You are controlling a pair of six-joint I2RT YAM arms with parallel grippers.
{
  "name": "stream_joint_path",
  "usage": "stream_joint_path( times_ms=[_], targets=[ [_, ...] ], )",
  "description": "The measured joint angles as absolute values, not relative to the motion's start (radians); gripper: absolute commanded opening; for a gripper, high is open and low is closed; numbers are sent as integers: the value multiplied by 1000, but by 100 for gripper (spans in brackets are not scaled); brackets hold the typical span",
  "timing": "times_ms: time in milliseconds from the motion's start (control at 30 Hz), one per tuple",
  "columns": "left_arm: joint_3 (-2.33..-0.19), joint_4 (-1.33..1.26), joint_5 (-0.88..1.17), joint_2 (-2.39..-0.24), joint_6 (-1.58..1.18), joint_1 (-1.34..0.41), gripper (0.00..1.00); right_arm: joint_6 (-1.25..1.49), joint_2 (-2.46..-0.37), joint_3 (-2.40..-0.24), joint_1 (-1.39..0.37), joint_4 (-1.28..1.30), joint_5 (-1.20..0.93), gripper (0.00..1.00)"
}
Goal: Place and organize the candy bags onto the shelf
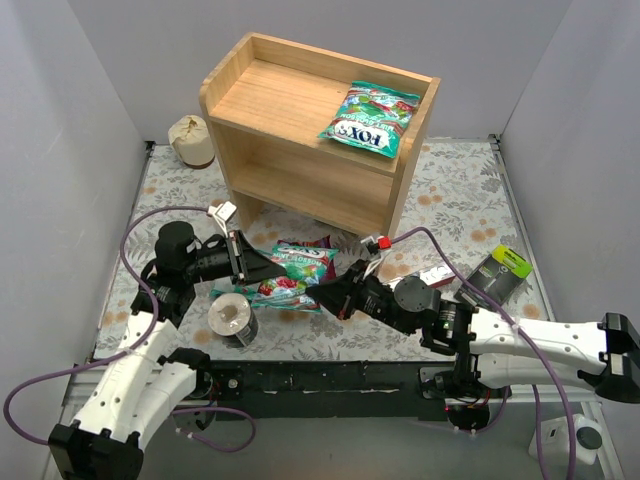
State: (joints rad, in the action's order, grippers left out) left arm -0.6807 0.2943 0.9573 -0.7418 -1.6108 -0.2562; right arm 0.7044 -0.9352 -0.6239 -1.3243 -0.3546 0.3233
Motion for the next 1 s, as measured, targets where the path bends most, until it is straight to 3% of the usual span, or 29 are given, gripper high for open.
stream_joint_path(
  times_ms=[33,133,300,500,1000],
  targets=[
    [-694,297,958,-743,-1604,-257,0,710,-931,-624,-1324,-355,325,29],
    [-731,319,958,-751,-1589,-258,0,729,-913,-624,-1324,-348,332,53],
    [-839,415,945,-781,-1524,-258,0,756,-882,-624,-1324,-274,343,67],
    [-1100,580,894,-860,-1385,-263,0,787,-788,-626,-1324,-108,361,71],
    [-1868,765,786,-1280,-1182,-263,0,839,-675,-560,-1324,116,384,67]
  ],
)
